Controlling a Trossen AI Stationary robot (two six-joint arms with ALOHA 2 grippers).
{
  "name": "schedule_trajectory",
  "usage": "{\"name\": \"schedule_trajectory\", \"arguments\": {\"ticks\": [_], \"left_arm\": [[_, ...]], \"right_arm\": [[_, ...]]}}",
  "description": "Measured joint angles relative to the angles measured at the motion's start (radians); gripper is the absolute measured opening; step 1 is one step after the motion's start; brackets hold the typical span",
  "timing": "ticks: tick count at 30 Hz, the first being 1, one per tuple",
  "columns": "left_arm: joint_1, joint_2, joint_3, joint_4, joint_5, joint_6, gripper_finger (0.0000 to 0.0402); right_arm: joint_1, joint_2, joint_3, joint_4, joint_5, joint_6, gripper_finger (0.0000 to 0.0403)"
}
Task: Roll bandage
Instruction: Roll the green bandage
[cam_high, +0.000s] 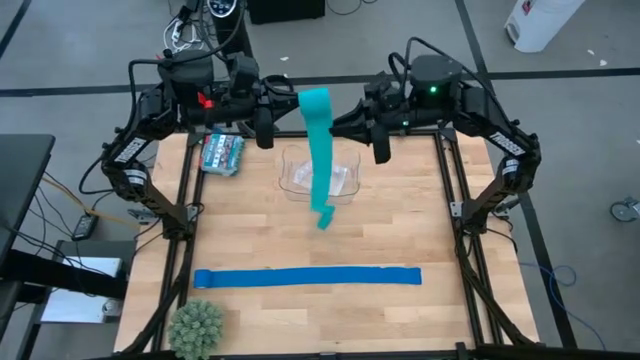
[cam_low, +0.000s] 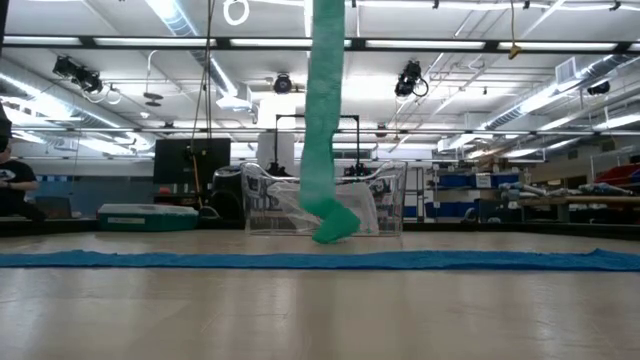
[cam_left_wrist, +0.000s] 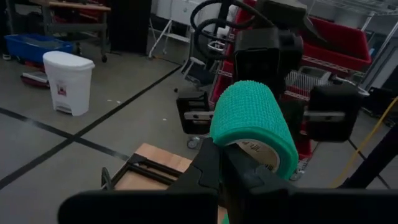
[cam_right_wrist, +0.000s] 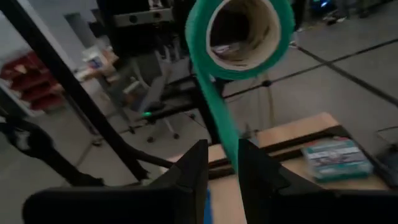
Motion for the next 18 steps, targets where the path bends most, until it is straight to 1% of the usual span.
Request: {"name": "schedule_trajectory", "arguments": {"ticks": [4, 6, 10, 13, 18], "left_arm": [[0.0, 0.0, 0.0, -0.001, 0.0, -0.005, 0.0006], [0.0, 0.0, 0.0, -0.001, 0.0, -0.013, 0.0006], [0.0, 0.0, 0.0, 0.0, 0.0, -0.025, 0.0006], [0.0, 0.0, 0.0, 0.0, 0.0, -0.026, 0.0006], [0.0, 0.0, 0.0, 0.0, 0.0, -0.031, 0.0006]], "right_arm": [[0.0, 0.0, 0.002, -0.074, 0.073, -0.052, 0.0079], [0.0, 0.002, 0.001, -0.092, 0.092, -0.078, 0.0079], [0.0, 0.001, 0.001, -0.091, 0.101, -0.118, 0.0079], [0.0, 0.001, -0.026, -0.069, 0.105, -0.127, 0.0079], [0.006, 0.0, -0.066, -0.037, 0.077, -0.12, 0.0079]]}}
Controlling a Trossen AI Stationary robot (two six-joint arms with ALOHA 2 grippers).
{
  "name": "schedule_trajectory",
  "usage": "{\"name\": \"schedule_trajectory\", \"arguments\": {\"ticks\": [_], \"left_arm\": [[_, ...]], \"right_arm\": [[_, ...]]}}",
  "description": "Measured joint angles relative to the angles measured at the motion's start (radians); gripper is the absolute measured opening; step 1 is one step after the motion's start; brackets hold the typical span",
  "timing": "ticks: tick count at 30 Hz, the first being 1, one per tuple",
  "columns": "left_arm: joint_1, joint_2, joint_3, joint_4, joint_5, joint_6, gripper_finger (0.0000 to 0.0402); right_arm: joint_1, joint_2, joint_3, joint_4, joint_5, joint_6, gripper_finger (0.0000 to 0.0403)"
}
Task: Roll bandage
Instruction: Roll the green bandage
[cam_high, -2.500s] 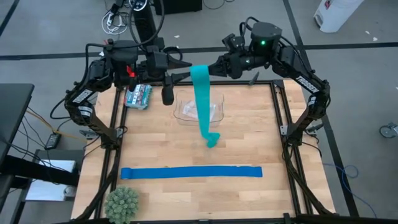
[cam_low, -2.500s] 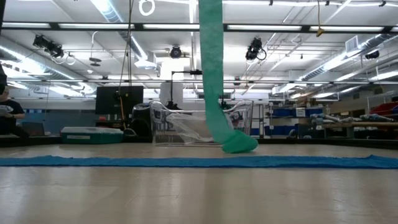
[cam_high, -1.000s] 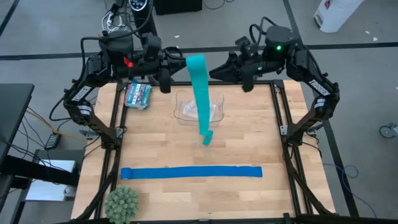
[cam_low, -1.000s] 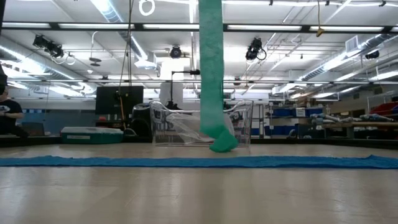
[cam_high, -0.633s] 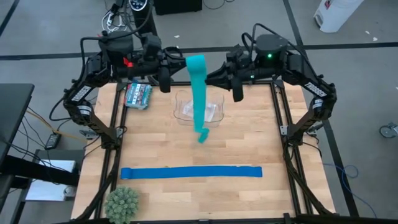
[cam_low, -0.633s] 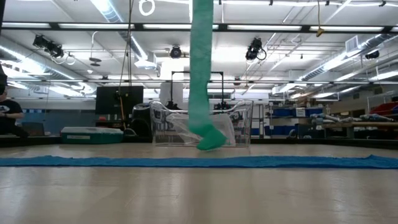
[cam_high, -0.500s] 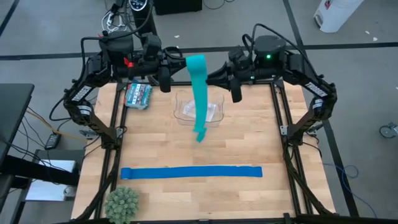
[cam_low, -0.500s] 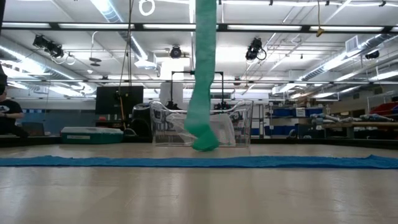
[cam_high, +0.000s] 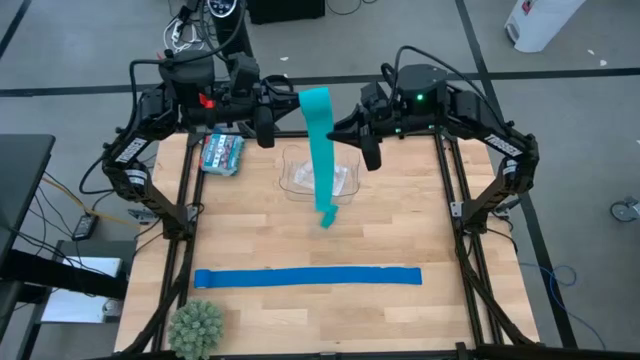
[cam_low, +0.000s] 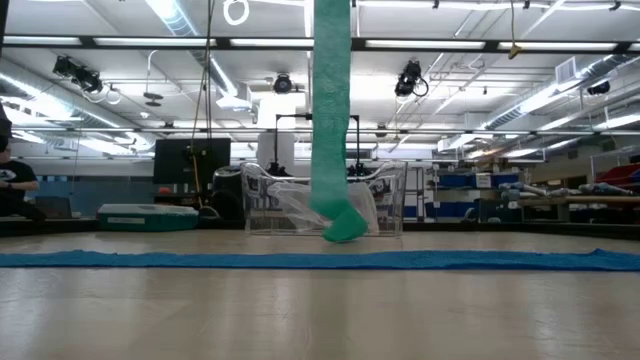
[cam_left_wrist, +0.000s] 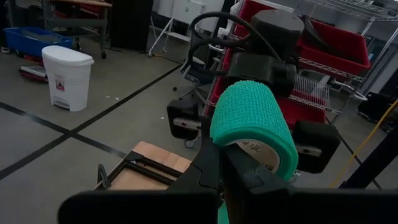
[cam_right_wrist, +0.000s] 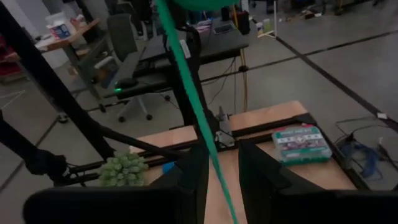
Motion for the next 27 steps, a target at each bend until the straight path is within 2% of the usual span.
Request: {"name": "schedule_trajectory", "arguments": {"ticks": [3, 8, 14, 20, 23, 27], "left_arm": [[0.0, 0.0, 0.0, 0.001, 0.0, -0.003, 0.0006], [0.0, 0.0, 0.0, 0.001, -0.009, -0.022, 0.0006], [0.005, 0.0, 0.0, 0.0, -0.019, -0.022, 0.0006], [0.026, 0.0, 0.0, -0.001, -0.022, -0.023, 0.0006], [0.031, 0.0, 0.0, -0.001, -0.021, -0.023, 0.0006], [0.032, 0.003, 0.0, 0.005, -0.024, -0.023, 0.0006]], "right_arm": [[0.005, 0.003, -0.029, 0.028, -0.002, 0.008, 0.0071], [0.005, 0.001, -0.044, 0.067, -0.021, 0.011, 0.0008], [0.034, 0.001, -0.045, 0.098, -0.123, 0.033, 0.0001], [0.116, 0.001, -0.045, 0.133, -0.247, 0.029, 0.0], [0.15, 0.001, -0.045, 0.141, -0.242, -0.007, 0.0], [0.15, 0.005, -0.045, 0.113, -0.135, -0.034, 0.0]]}}
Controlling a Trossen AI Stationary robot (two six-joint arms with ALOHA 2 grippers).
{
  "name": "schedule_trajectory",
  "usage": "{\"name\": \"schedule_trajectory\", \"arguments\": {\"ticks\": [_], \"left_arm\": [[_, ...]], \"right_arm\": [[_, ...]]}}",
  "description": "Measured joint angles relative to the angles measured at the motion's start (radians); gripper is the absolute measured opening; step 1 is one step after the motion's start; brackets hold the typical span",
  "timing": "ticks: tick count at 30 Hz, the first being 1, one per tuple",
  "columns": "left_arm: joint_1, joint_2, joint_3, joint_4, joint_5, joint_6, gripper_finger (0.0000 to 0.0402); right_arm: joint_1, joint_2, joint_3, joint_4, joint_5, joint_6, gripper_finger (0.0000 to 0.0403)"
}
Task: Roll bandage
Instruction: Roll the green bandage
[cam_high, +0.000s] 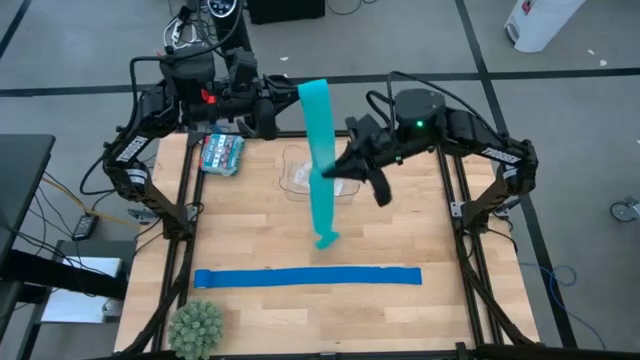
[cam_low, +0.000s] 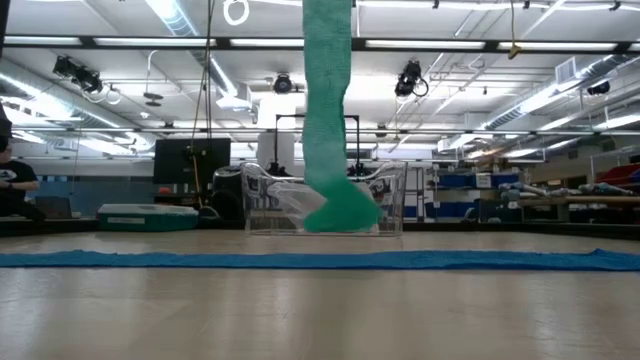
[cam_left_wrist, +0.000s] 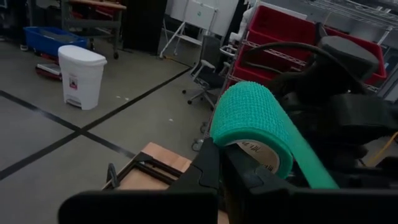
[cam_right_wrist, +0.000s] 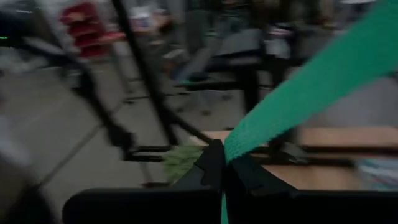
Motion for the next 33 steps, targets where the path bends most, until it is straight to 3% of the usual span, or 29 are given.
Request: {"name": "schedule_trajectory", "arguments": {"ticks": [6, 16, 23, 33], "left_arm": [[0.0, 0.001, 0.0, 0.031, 0.01, -0.006, 0.0006], [0.0, 0.0, 0.0, 0.017, 0.06, -0.032, 0.0006], [0.0, -0.001, 0.0, -0.003, 0.062, -0.031, 0.0006], [0.0, -0.001, 0.0, -0.007, 0.114, -0.051, 0.0006]], "right_arm": [[-0.06, 0.023, -0.001, -0.015, 0.134, 0.046, 0.0], [-0.106, 0.023, -0.001, -0.015, 0.118, 0.019, 0.0], [-0.093, 0.023, 0.0, -0.03, 0.006, 0.019, 0.0], [-0.116, 0.028, 0.001, -0.098, 0.1, 0.025, 0.0]]}}
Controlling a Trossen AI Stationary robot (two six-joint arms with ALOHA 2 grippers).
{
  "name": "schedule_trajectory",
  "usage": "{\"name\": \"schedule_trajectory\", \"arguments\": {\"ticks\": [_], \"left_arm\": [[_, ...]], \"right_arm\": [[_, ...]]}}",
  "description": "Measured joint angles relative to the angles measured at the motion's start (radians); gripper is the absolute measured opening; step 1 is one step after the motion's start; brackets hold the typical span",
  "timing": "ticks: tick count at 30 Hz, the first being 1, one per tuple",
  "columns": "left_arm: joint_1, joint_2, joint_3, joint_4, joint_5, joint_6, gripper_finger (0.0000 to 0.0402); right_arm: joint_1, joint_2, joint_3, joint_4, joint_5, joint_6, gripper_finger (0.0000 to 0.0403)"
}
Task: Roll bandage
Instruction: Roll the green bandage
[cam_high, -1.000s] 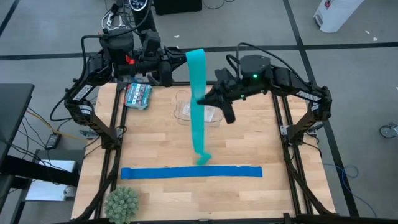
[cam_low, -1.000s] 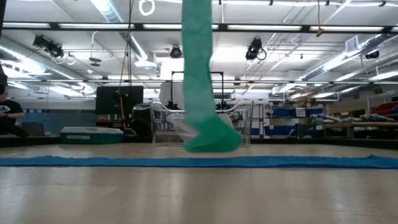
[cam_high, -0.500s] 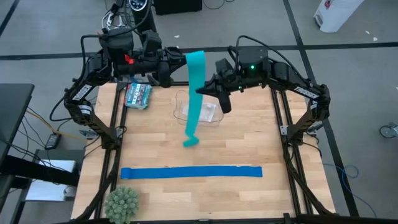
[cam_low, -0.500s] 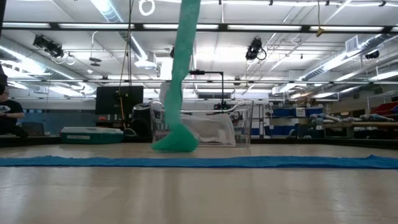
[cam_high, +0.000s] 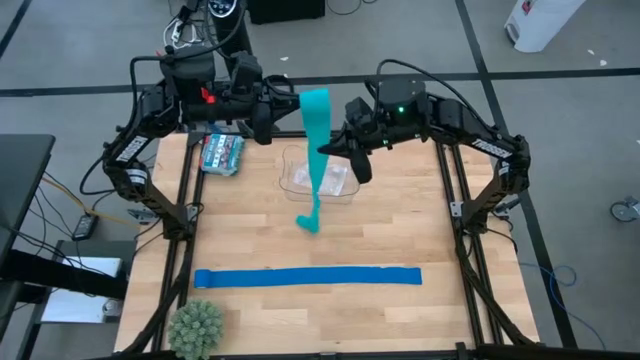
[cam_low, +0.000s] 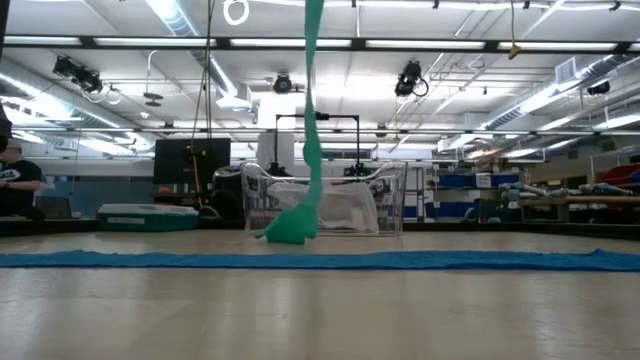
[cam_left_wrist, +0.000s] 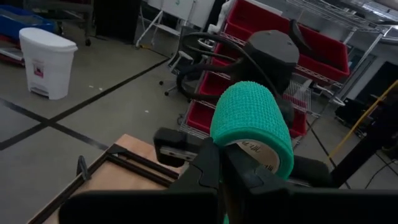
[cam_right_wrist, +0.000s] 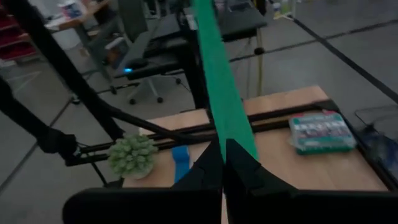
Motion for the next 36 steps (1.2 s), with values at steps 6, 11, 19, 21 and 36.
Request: {"name": "schedule_trajectory", "arguments": {"ticks": [6, 11, 19, 21, 36], "left_arm": [[0.0, 0.0, 0.0, -0.002, 0.032, -0.007, 0.0006], [0.0, 0.0, 0.0, -0.002, 0.044, -0.009, 0.0006], [0.0, 0.0, 0.0, -0.003, 0.084, -0.028, 0.0006], [0.0, 0.0, 0.0, -0.005, 0.088, -0.031, 0.0006], [0.0, 0.0, 0.0, -0.11, 0.099, -0.086, 0.0006]], "right_arm": [[-0.029, 0.0, 0.0, -0.01, 0.002, 0.001, 0.0], [-0.038, 0.0, 0.0, -0.009, 0.002, 0.0, 0.0], [-0.041, 0.0, 0.0, -0.01, 0.01, -0.007, 0.0], [-0.046, 0.0, 0.0, -0.009, 0.022, -0.008, 0.0], [-0.04, -0.001, 0.0, -0.063, -0.107, 0.001, 0.0067]]}}
